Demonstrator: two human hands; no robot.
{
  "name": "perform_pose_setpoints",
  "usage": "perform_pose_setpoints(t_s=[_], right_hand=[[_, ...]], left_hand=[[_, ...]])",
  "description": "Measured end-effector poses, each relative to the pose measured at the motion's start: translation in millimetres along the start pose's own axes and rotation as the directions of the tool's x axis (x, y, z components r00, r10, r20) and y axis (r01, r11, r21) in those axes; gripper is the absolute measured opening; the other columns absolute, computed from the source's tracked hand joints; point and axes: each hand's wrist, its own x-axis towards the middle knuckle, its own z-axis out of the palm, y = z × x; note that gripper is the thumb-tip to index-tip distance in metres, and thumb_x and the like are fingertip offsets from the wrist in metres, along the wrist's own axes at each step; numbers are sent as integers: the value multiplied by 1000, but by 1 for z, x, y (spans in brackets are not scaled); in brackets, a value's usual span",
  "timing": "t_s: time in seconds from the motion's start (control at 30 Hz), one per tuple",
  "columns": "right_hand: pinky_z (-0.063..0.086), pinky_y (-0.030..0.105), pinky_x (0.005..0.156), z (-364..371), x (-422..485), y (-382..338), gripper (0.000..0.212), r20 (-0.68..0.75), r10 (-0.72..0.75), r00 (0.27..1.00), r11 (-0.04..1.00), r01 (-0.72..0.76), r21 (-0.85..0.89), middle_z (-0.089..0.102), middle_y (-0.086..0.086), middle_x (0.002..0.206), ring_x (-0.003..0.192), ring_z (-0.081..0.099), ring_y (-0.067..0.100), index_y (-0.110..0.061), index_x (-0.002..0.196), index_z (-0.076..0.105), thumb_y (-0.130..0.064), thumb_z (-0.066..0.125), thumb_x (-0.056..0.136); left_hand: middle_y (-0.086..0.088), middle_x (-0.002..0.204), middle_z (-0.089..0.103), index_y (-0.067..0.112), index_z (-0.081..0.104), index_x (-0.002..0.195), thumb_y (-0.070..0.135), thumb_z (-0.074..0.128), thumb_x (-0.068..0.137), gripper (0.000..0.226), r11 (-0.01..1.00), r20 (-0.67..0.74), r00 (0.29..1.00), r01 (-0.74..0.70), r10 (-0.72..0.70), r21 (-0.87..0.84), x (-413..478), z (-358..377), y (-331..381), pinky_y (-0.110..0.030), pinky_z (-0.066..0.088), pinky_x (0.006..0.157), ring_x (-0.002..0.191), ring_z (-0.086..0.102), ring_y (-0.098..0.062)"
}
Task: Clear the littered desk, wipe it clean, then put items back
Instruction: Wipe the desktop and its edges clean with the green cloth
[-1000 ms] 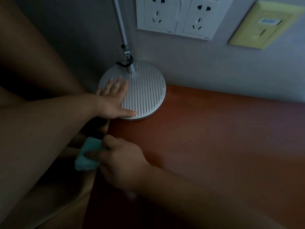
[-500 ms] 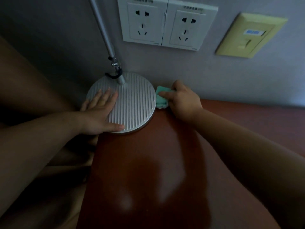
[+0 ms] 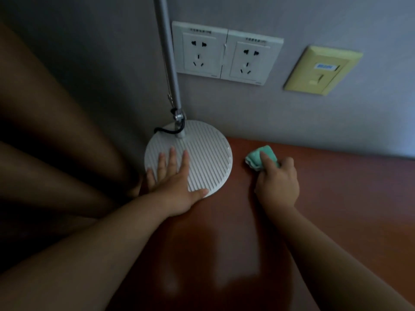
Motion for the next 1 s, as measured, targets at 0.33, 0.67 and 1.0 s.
perform_pose_setpoints(t_s=[0.33, 0.67, 1.0], right_hand=[[42, 38, 90, -24, 80, 9, 49, 145, -127, 981, 982, 103, 159, 57, 19, 111, 105, 53, 39, -16, 126, 60, -5, 51, 79], [35, 35, 89, 5, 64, -23, 46, 416, -337, 844, 938, 340, 71, 49, 11, 120, 111, 42, 34, -31, 132, 53, -27, 40, 88], [50, 40, 64, -51, -123, -20, 53, 475, -247, 845, 955, 294, -26, 59, 21, 107, 86, 55, 38, 2, 126, 54, -24, 48, 80]], left_hand=[[-1, 152, -33, 29, -23, 145, 66, 46, 83, 100, 975, -105, 978, 164, -181, -152, -28, 33, 22, -47, -13, 113, 138, -32, -25], [1, 151, -34, 32, -22, 145, 64, 43, 87, 93, 972, -30, 985, 160, -167, -172, -21, 24, 20, -45, -15, 112, 138, -33, -23], [-1, 157, 18, 21, 29, 147, 57, 30, 90, 67, 930, -526, 825, 0, -209, -369, -138, 81, -36, -43, 12, 113, 146, 7, -17]])
